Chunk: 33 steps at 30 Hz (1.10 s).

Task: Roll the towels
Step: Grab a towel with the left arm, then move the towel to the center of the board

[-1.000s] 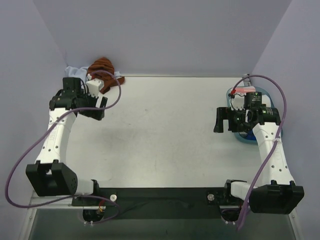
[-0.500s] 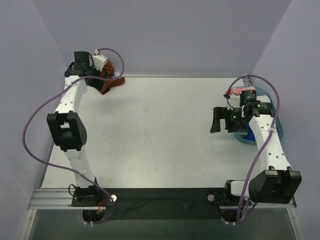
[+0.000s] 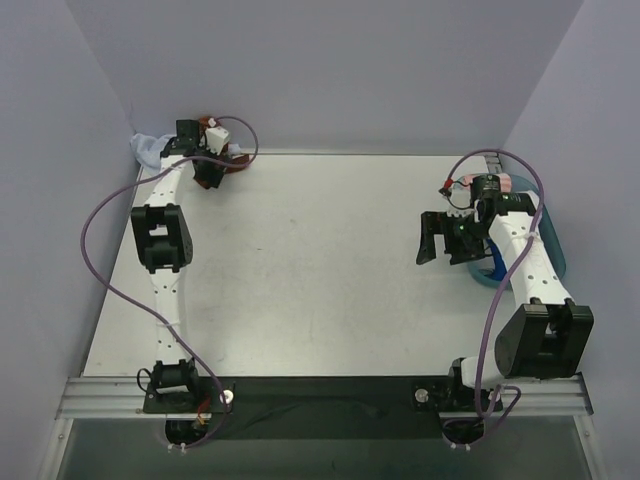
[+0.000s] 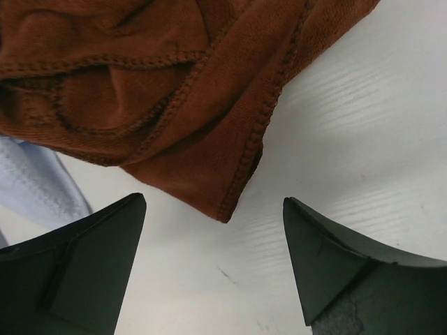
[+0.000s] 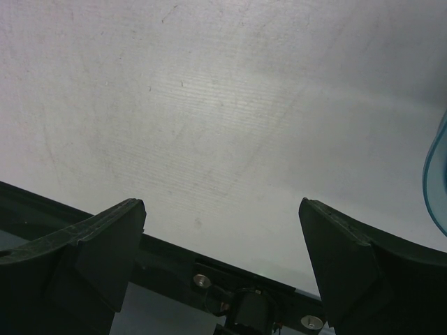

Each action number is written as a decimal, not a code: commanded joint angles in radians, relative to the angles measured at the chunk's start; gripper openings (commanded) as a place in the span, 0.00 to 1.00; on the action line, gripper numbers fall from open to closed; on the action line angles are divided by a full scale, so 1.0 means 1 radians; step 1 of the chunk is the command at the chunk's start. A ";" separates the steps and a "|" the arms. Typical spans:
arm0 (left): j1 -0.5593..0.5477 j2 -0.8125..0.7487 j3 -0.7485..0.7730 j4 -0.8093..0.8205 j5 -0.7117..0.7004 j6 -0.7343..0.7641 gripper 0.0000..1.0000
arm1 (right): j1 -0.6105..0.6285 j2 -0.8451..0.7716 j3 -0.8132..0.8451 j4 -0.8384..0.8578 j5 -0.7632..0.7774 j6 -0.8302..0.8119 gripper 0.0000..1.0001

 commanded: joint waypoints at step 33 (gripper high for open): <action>-0.416 -0.746 -0.619 -0.214 0.072 0.042 0.00 | -0.051 -0.031 0.075 -0.046 -0.088 -0.025 1.00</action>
